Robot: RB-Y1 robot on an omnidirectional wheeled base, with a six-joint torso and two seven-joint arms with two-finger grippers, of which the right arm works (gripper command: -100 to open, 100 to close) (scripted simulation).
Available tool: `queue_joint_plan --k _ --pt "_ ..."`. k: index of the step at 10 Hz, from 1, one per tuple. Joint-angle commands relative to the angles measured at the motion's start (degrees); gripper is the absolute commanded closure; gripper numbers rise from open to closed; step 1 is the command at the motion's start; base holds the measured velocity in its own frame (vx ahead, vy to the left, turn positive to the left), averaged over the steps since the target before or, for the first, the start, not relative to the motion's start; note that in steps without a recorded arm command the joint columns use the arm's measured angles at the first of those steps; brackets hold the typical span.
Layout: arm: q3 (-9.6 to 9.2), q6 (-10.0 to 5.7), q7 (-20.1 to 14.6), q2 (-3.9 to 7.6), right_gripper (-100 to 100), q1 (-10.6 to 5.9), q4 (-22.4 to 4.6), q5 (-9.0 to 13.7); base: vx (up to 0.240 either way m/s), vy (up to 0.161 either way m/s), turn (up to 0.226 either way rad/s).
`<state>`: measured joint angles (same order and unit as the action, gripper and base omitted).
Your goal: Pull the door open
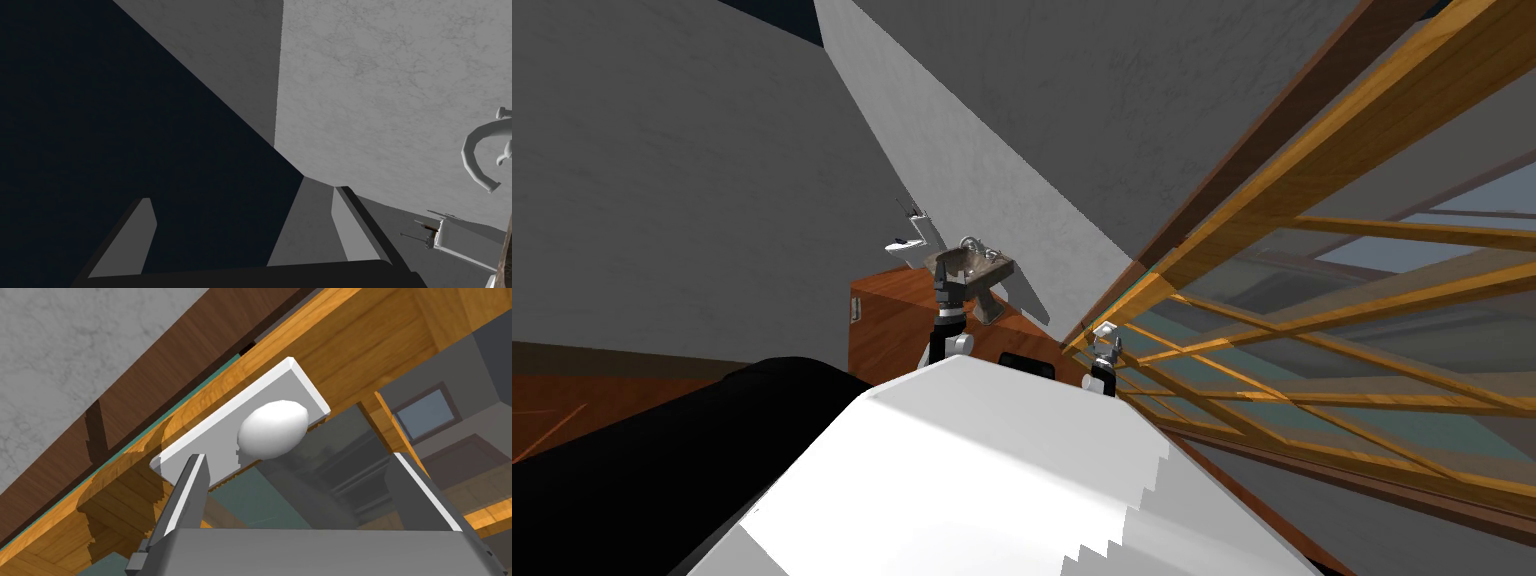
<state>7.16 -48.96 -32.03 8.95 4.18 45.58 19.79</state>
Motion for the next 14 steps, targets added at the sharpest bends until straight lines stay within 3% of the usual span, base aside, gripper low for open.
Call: queue_joint_plan --k 1,3,6,8,14 --pt "-0.27 -0.10 -1.72 -0.05 -100 -0.13 -0.15 0.59 -0.038 -0.003 0.017" --pt "-1.31 -0.16 -5.46 -0.29 -100 -0.51 -0.24 3.00 -0.064 -0.010 0.042" --pt "-1.83 -0.19 -8.78 -0.41 -100 -0.69 -0.29 4.21 -0.048 -0.006 0.027" --pt "-2.86 -0.25 -12.55 -0.65 -100 -1.07 -0.38 6.61 -0.060 -0.001 0.046" --pt "-4.34 -0.34 -20.50 -0.99 -100 -1.61 -0.51 10.04 -0.050 -0.008 0.029"
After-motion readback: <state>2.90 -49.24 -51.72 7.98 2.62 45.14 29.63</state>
